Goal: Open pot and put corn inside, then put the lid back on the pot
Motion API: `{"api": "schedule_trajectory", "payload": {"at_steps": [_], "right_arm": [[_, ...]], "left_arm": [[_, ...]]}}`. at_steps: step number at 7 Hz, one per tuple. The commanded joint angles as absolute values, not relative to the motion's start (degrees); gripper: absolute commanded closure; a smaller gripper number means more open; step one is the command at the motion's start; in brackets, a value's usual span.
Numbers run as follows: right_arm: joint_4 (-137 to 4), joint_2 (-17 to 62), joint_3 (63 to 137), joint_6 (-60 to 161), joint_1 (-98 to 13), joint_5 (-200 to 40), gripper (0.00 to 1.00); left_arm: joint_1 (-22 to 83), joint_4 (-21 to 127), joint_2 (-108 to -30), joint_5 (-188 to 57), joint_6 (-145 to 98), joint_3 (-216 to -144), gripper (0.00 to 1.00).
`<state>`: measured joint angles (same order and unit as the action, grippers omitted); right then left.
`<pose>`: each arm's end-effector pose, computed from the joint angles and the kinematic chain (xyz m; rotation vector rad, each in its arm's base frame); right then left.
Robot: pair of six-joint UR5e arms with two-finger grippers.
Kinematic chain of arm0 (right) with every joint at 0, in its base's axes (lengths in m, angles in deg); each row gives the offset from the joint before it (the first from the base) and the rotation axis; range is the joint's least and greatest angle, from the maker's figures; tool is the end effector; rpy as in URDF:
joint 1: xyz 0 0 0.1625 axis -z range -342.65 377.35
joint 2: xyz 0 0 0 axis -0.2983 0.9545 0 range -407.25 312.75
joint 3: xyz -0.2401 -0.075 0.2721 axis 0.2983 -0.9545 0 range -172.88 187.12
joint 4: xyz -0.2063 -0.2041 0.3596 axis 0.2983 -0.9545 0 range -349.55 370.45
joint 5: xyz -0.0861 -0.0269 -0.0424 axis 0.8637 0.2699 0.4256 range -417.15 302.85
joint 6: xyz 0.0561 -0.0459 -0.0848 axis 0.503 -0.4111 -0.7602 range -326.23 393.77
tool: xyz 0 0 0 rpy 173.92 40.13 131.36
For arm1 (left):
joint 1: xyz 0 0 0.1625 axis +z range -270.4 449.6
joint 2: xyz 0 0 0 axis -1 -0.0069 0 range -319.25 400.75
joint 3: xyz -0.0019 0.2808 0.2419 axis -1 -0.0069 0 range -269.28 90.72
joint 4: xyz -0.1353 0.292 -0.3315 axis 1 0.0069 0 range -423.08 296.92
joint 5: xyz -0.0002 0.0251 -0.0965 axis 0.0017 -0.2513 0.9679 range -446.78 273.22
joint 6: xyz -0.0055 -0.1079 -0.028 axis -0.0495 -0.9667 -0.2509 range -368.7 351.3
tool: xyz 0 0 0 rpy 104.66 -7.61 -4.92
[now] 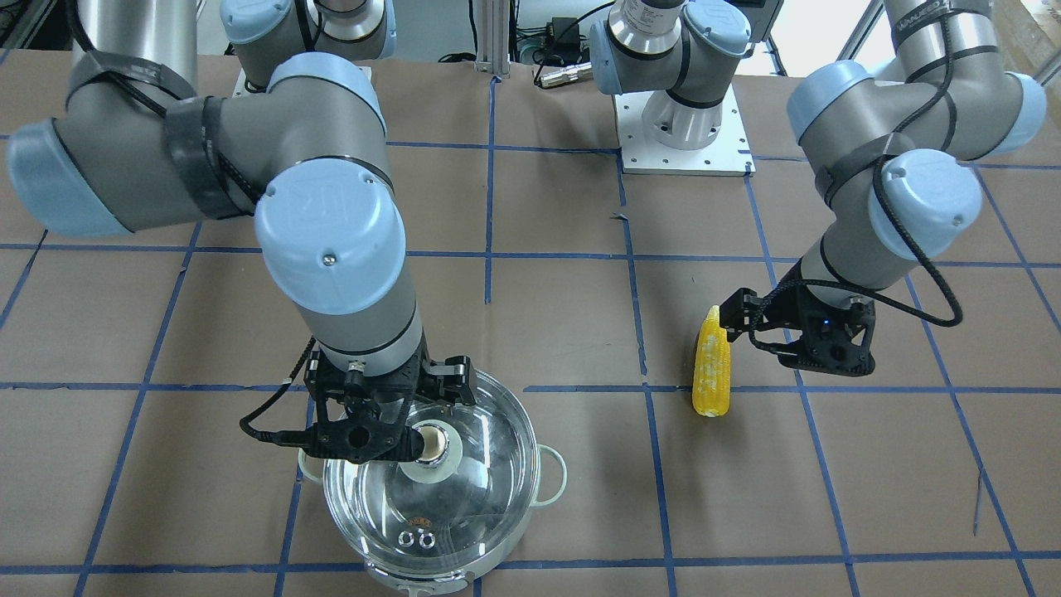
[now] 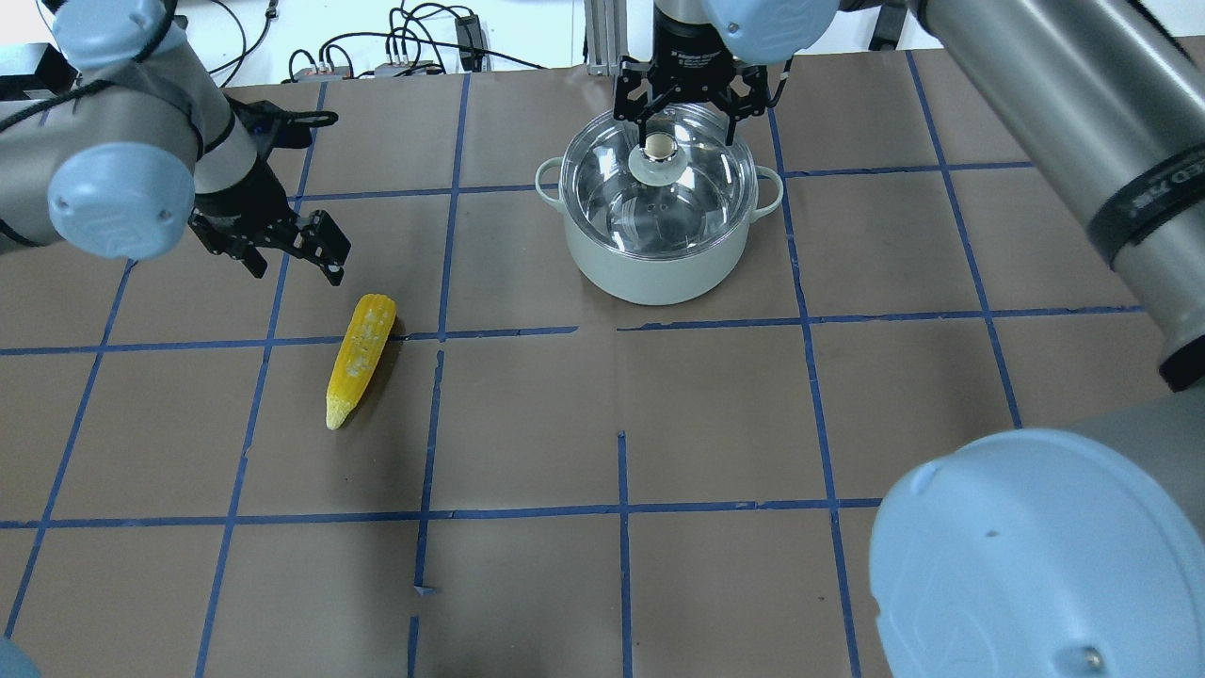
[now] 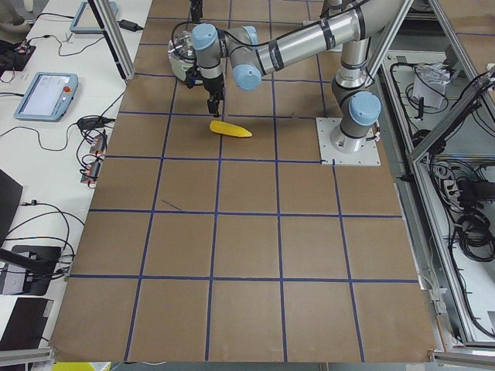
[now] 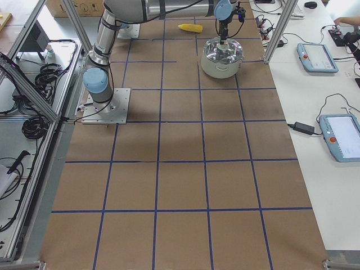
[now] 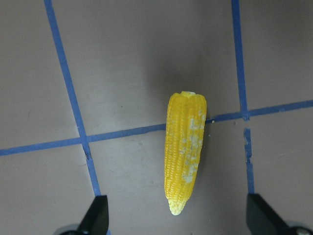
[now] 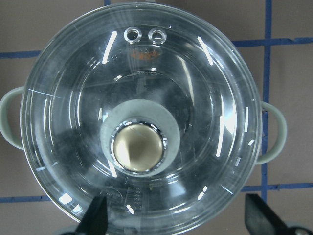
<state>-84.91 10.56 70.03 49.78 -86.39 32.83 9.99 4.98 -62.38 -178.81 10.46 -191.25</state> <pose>0.3049 -0.6855 0.3256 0.0622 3.1396 -0.0065 -0.0230 -0.5920 0.2189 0.2401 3.1106 0.0975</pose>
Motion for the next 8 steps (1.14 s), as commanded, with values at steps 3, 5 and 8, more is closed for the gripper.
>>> {"api": "schedule_trajectory", "payload": {"at_steps": [3, 5, 8], "right_arm": [[-87.64, 6.81, 69.78, 50.64, -87.06, 32.84, 0.06], [-88.07, 6.63, 69.61, 50.73, -86.97, 32.41, 0.43], [-89.92, 6.98, 69.17, 50.99, -86.71, 32.32, 0.59]], "left_arm": [[9.18, -16.05, -62.61, -176.35, 9.94, -207.21, 0.0], [9.18, -17.72, -63.57, -176.25, 10.29, -207.93, 0.0], [9.45, -25.81, -68.15, -173.35, 11.08, -208.02, 0.0]]}}
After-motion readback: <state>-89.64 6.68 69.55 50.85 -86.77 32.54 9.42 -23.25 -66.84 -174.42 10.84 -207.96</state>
